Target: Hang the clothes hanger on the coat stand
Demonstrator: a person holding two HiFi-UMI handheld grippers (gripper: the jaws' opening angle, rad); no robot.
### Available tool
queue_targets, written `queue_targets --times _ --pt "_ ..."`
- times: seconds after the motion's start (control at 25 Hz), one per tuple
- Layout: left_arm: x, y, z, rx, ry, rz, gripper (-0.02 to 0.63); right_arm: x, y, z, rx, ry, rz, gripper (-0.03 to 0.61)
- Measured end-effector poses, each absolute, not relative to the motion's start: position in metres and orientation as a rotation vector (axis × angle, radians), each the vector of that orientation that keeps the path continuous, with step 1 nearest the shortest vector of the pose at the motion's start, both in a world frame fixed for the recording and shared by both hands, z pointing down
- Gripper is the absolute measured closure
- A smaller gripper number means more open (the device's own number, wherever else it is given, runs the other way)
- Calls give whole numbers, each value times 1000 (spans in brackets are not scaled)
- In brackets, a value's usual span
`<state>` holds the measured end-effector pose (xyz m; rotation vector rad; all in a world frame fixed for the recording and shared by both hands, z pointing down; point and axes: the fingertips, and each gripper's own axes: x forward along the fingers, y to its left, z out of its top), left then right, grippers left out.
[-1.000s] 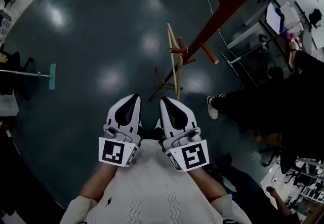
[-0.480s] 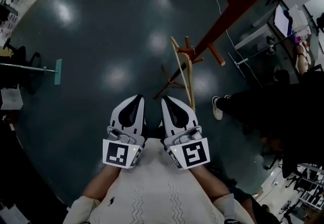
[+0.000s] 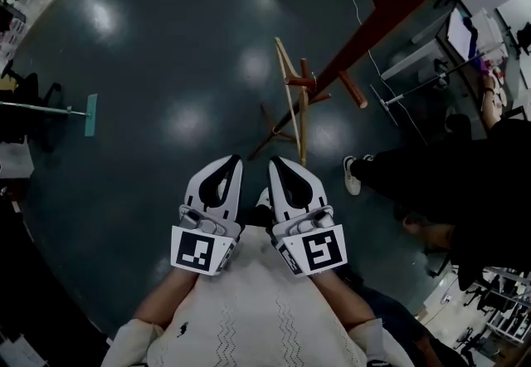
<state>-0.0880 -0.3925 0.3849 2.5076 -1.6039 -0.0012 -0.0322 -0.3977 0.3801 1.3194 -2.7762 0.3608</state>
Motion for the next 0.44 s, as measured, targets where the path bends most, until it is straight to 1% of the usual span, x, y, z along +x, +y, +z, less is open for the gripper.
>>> queue_targets --times 0.44 --pt "-93 -395 387 2495 -1593 3 601 -40 -397 385 1301 -2761 405 560"
